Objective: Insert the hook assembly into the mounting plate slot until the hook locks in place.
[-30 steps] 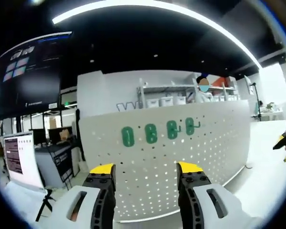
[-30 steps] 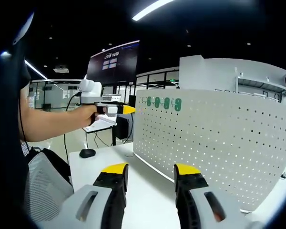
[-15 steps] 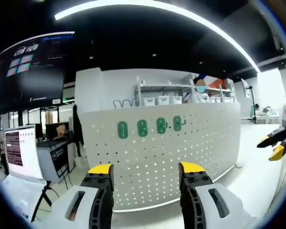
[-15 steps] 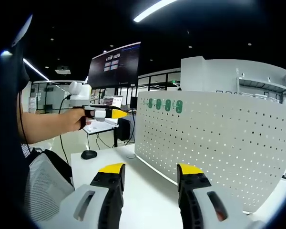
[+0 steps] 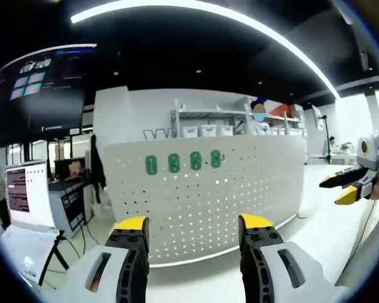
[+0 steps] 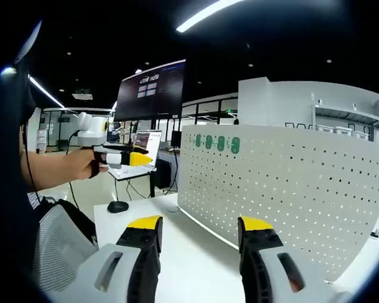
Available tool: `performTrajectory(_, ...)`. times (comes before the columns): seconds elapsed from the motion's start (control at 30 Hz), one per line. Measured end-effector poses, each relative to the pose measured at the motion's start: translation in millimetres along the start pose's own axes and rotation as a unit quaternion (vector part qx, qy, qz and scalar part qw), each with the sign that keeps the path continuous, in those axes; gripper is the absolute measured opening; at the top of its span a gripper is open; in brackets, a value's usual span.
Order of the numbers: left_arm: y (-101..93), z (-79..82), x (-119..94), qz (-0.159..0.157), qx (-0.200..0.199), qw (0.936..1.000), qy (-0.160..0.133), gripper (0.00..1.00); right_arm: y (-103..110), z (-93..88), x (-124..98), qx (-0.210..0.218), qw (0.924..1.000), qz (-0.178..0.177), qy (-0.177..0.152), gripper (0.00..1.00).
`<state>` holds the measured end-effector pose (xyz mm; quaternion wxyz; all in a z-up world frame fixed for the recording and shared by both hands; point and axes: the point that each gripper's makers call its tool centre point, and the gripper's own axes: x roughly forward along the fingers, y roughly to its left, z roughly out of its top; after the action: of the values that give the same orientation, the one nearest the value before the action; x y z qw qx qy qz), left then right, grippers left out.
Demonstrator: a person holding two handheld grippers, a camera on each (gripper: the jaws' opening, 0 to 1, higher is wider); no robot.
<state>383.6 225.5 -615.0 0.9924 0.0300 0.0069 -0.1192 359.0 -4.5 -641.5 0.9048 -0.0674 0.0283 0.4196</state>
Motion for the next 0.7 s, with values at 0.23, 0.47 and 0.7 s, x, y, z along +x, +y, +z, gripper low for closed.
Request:
performTrajectory(0.23,-13.2,-3.4,-16.1,-0.012,-0.003,0.9999,0.006,0.59,-1.2,-0.1,-6.2,0.001,1.0,-0.005,-0.001,0.48)
performTrajectory(0.47,-25.5,-7.8,-27.3,-0.025,-0.009,0.9996,0.01,0.59,-5.4,-1.2,-14.5,0.001,0.9999,-0.012,0.0,0.5)
performTrajectory(0.7,-47.7,-20.8,-35.5,-0.052,-0.01,0.9981,0.03,0.59,-8.4,-5.8,-24.9,0.007,0.9997,-0.025,0.003,0.51)
